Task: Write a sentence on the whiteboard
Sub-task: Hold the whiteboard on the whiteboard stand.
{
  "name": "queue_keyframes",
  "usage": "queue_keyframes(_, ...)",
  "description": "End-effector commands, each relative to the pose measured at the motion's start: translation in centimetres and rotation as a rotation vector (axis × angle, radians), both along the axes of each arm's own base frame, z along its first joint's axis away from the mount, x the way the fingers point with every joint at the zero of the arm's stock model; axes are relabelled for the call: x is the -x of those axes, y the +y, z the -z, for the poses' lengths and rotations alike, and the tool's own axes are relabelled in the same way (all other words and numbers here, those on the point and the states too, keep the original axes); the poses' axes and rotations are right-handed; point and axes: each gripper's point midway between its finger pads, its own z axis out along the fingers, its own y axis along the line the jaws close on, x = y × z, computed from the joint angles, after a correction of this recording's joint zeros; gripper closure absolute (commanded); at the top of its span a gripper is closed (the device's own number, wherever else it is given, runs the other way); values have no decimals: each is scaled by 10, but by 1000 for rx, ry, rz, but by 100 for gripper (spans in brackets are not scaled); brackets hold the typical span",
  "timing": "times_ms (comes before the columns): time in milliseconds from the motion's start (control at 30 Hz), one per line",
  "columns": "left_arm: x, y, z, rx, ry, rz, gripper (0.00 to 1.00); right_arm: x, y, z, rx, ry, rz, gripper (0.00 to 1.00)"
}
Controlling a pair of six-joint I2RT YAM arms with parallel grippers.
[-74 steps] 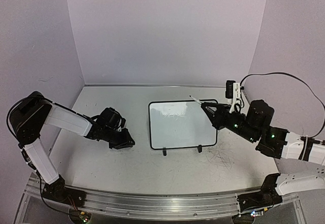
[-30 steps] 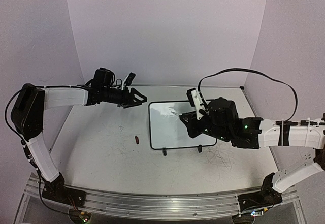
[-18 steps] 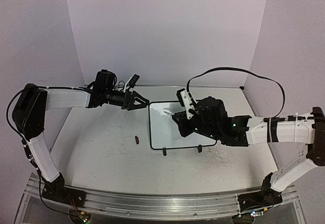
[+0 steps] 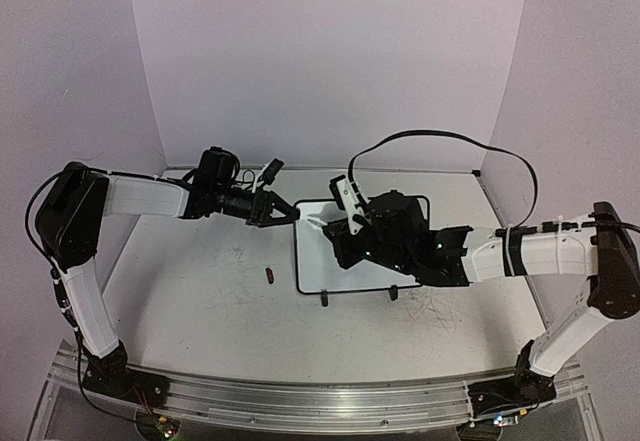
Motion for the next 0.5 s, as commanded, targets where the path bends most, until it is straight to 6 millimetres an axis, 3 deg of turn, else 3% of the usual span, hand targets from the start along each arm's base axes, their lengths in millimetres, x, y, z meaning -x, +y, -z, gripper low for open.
queue_keyframes(0,-7,-3,-3,3,-38,-17,59,0,6,-33,-73,-61,-13,100)
queue_keyframes(267,-19,-6,0,-8,10,-68,49,10,1,-35,-93,-57,-39,100)
queue_keyframes(467,-19,-11,9,-4,18,-25,50,14,-2,-33,-91,-55,-44,100)
